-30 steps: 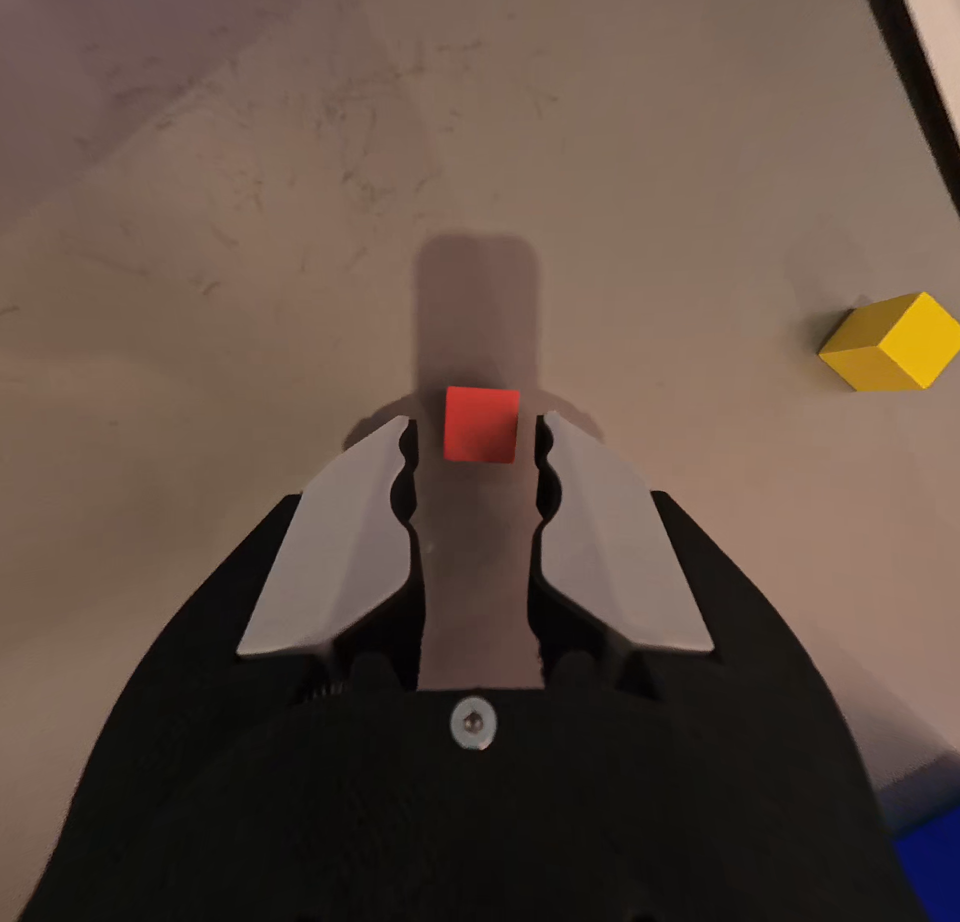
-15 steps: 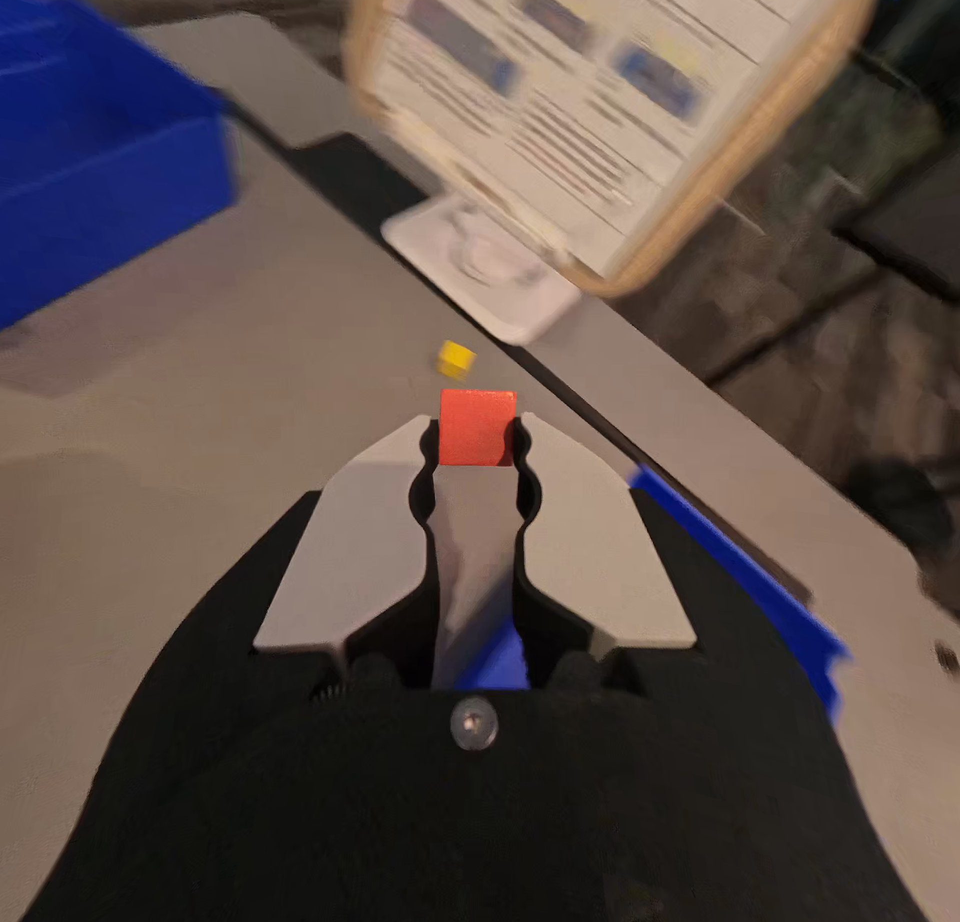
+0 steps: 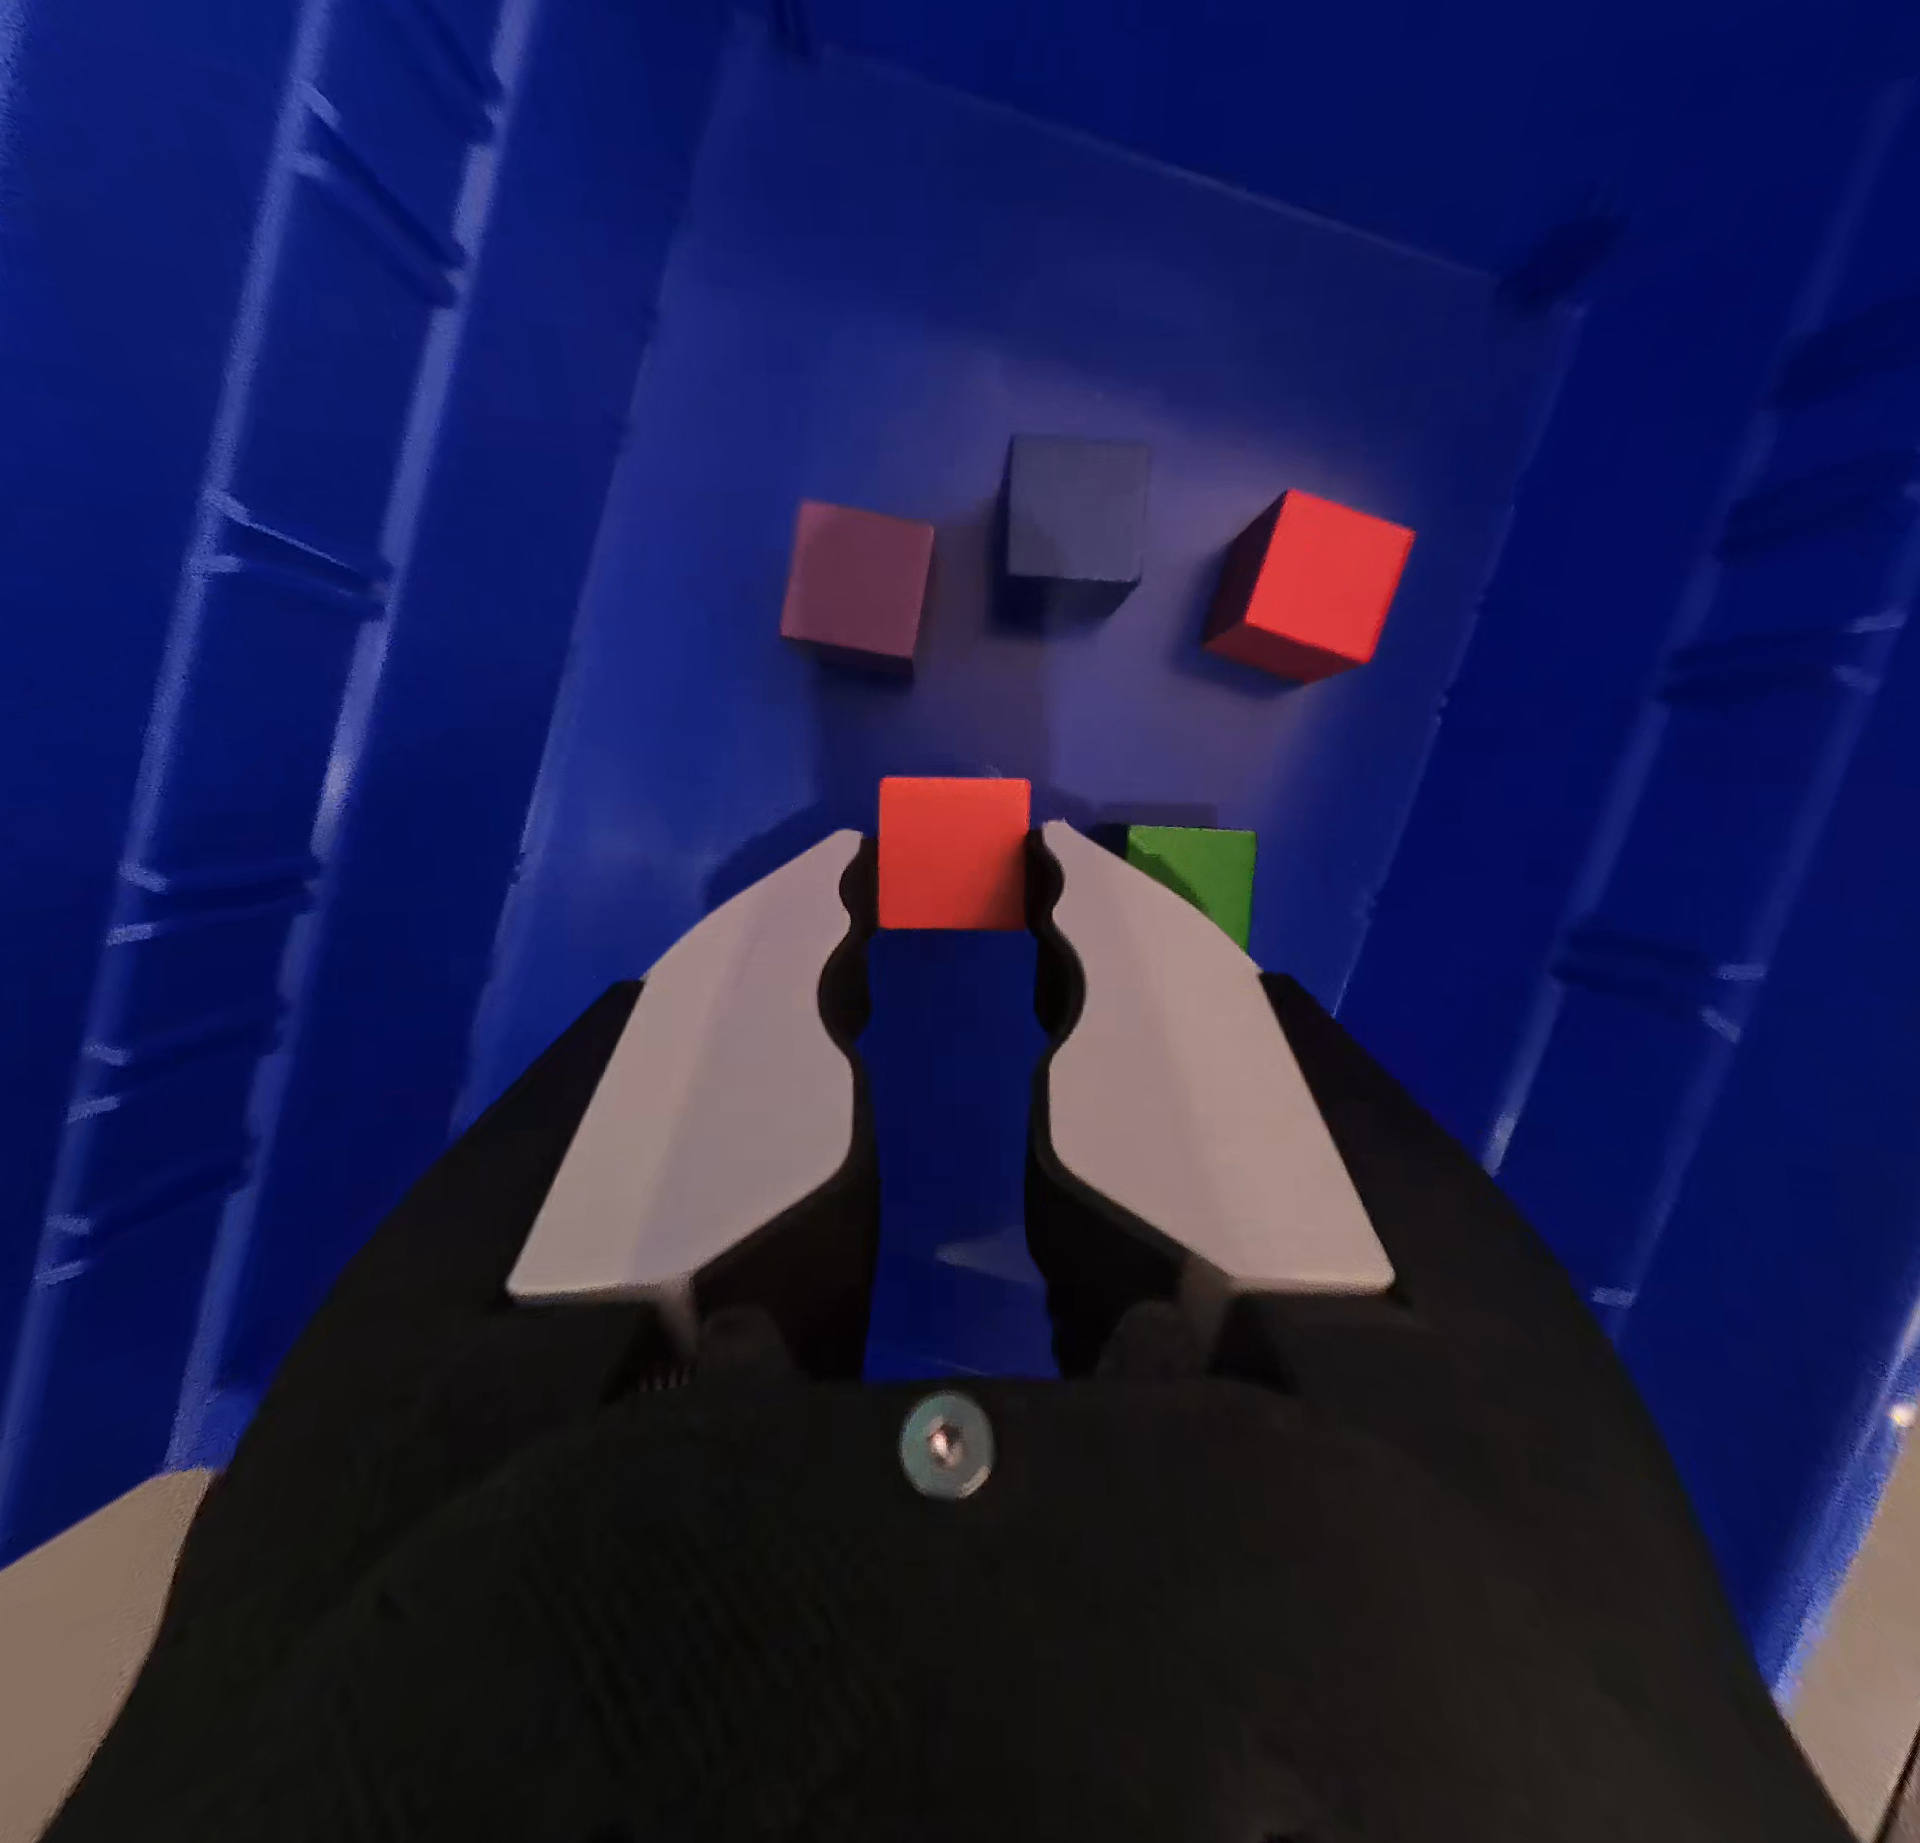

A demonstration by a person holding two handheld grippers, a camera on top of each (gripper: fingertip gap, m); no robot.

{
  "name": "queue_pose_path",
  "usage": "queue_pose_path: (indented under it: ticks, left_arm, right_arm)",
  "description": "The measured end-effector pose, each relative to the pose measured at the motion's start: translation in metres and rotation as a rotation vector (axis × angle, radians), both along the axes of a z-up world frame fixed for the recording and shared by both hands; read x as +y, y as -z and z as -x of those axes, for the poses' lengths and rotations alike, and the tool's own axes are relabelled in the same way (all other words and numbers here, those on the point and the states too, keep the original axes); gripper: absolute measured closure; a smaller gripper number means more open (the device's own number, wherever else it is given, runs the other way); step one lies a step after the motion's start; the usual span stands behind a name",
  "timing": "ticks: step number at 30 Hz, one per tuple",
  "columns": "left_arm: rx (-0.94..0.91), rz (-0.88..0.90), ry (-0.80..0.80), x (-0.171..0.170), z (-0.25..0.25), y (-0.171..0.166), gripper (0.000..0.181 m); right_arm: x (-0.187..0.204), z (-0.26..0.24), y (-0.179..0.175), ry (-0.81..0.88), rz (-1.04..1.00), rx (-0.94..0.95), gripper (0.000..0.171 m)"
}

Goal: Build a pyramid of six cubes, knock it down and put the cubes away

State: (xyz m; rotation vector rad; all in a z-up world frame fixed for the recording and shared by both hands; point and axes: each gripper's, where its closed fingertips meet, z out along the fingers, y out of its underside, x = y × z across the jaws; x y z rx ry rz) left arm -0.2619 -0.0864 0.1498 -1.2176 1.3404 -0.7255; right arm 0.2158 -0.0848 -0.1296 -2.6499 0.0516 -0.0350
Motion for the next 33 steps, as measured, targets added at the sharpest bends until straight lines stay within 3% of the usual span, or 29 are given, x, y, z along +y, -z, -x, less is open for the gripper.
queue_pose_path:
  ticks: [6, 8, 11, 14, 18, 22, 26, 30, 33]
  left_arm:
    - [0.007, 0.005, -0.01, 0.004, 0.001, 0.003, 0.179]
    - [0.0, 0.005, -0.013, 0.004, 0.003, 0.001, 0.18]
    - [-0.015, 0.002, -0.015, 0.004, 0.005, -0.002, 0.18]
    - [-0.022, 0.002, -0.02, 0.006, 0.006, -0.004, 0.18]
    - [-0.011, 0.015, -0.037, 0.012, 0.006, 0.0, 0.179]
    - [0.001, 0.018, -0.065, 0.017, 0.009, 0.003, 0.179]
    - [0.016, 0.018, -0.079, 0.022, 0.016, 0.006, 0.178]
    - [0.006, 0.042, -0.093, 0.029, 0.027, 0.006, 0.178]
    - [-0.006, 0.047, -0.117, 0.035, 0.035, 0.005, 0.178]
  right_arm:
    - [-0.002, 0.001, 0.014, -0.026, 0.011, 0.009, 0.14]
    - [-0.002, -0.002, 0.001, -0.015, -0.023, -0.023, 0.125]
    - [0.011, 0.01, -0.061, -0.063, -0.194, -0.096, 0.125]
    - [0.038, 0.057, -0.14, -0.171, -0.403, -0.134, 0.129]
    - [0.086, 0.139, -0.173, -0.346, -0.425, -0.091, 0.126]
    - [0.157, 0.192, -0.142, -0.365, -0.377, -0.02, 0.124]
    - [0.213, 0.227, -0.077, -0.34, -0.283, 0.034, 0.123]
    - [0.241, 0.235, -0.02, -0.295, -0.17, 0.006, 0.123]
    - [0.25, 0.234, 0.003, -0.266, -0.112, -0.013, 0.123]
